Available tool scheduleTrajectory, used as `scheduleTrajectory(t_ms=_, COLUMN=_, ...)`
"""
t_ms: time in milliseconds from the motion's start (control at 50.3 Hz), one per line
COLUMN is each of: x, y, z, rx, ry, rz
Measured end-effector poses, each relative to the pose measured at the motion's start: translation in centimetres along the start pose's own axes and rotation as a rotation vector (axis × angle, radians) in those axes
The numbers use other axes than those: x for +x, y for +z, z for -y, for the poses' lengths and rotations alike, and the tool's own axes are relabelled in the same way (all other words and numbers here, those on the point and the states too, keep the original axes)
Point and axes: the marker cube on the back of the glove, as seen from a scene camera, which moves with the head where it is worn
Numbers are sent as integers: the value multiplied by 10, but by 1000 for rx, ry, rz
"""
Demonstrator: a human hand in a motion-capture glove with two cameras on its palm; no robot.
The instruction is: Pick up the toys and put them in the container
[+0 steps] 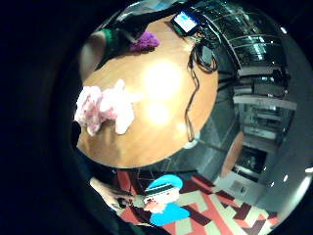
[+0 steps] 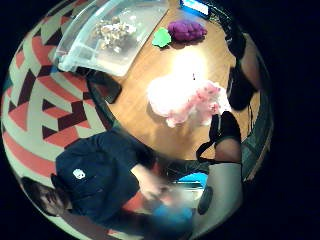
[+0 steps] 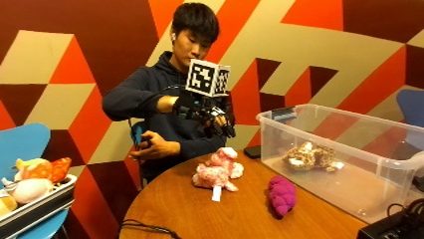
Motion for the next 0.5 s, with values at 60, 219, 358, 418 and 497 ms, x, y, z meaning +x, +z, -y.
scheduleTrajectory(t_ms=60, x=-1, y=2, z=-1, rx=-39, ry=-6, rz=16)
scheduleTrajectory(t_ms=219, x=-6, y=21, z=5, rx=-166, ry=7, rz=48)
scheduleTrajectory(t_ms=358, x=-12, y=44, z=15, rx=-253, ry=-19, rz=54)
scheduleTrajectory(t_ms=418, x=-13, y=53, z=21, rx=-275, ry=-19, rz=55)
scheduleTrajectory(t_ms=497, x=-15, y=66, z=28, rx=-301, ry=-19, rz=55)
